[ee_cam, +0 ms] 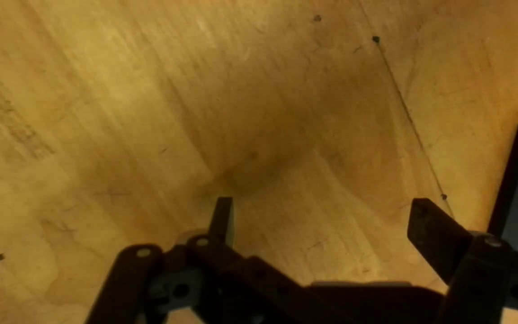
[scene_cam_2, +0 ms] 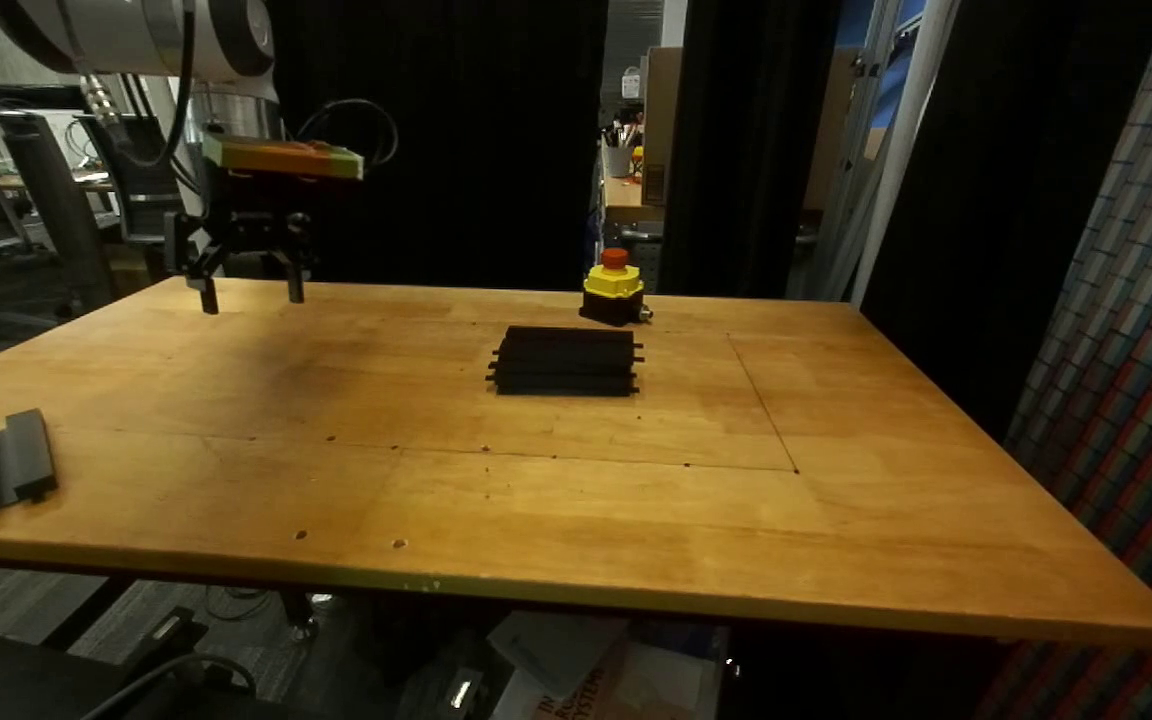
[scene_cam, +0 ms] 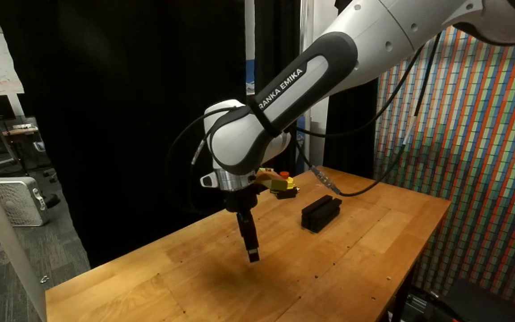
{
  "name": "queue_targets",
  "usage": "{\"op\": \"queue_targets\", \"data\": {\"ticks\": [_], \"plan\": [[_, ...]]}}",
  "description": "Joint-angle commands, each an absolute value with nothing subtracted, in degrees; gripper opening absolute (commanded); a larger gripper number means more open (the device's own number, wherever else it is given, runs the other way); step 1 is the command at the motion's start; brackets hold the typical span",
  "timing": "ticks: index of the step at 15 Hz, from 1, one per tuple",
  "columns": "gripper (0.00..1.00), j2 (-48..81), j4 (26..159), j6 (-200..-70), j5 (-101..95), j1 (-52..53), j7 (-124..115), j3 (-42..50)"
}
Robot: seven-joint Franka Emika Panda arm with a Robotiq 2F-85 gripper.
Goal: Stack the black pieces together
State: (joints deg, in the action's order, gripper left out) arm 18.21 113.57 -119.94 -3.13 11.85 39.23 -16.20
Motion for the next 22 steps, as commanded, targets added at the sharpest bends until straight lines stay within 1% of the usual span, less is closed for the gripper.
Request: {"op": "queue_targets", "data": {"ticks": [1, 6, 14, 22], "plan": [[1.0, 12.4, 122.4, -121.7, -3.8, 13.4, 38.8, -18.3], [1.0, 10.1, 128.7, -126.5, -2.8, 17.4, 33.0, -21.8], [1.0, 11.6, 132.1, -140.8, -0.6, 22.4, 14.7, -24.9], [1.0, 12.8, 133.9, -146.1, 2.4, 23.7, 4.8, -25.3]]}}
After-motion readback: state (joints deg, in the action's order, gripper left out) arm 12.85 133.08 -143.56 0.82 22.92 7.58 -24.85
